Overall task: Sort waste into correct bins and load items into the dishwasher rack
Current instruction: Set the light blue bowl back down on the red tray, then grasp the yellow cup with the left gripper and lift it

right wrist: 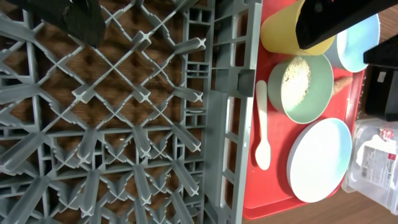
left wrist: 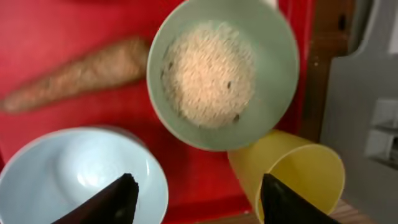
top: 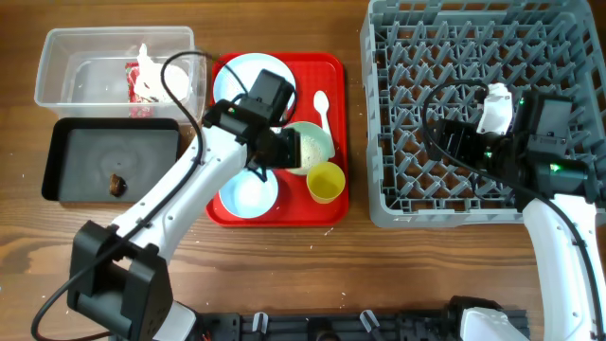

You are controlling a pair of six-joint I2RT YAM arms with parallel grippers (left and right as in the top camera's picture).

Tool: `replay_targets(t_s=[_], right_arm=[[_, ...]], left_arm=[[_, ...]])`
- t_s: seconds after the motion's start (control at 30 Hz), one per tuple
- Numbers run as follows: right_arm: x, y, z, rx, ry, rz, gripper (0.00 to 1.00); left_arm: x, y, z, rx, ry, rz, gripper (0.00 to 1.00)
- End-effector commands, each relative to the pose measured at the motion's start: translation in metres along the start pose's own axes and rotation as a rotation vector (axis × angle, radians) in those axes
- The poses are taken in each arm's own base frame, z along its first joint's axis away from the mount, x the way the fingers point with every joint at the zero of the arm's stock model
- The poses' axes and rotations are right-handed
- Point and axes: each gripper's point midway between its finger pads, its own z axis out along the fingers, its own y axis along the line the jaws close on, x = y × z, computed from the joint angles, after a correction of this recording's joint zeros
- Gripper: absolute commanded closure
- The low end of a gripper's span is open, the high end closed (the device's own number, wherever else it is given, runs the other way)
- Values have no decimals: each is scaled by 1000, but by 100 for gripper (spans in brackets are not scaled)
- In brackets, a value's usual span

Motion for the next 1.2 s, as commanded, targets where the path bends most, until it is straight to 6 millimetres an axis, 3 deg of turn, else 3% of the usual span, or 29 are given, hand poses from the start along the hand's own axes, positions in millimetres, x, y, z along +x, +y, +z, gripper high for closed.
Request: replay_targets(t_s=[0.0, 0.1, 0.2, 0.33, 0.4, 0.63, 0.73, 0.9, 1.03, 1.17], right_arm=[[-9, 1, -3, 5, -20, -2, 0], [-9, 1, -3, 5, -20, -2, 0], [-9, 1, -3, 5, -21, -2, 0], [-9, 1, -3, 5, -21, -2, 0], [-8, 1, -3, 5, -19, -1, 0], [-9, 1, -3, 5, -19, -1, 0], [-9, 1, -3, 5, -20, -2, 0], [-9, 1, -3, 5, -20, -2, 0], [-9, 1, -3, 5, -20, -2, 0], [-9, 1, -3, 4, -19, 9, 0]], left_arm=[[-11, -10, -3, 50, -34, 87, 29], [-14, -21, -3, 94, -47, 175, 29], [-29, -36, -2, 122, -124, 238, 28], [-46, -56, 25, 154, -172, 266, 30], [-40, -58, 36, 149, -142, 254, 33], [-6, -42, -4, 77, 28, 224, 34], [9, -34, 11, 48, 93, 196, 37], [23, -33, 54, 3, 189, 153, 41], [28, -44, 62, 6, 191, 151, 60], [30, -50, 63, 15, 187, 168, 94]])
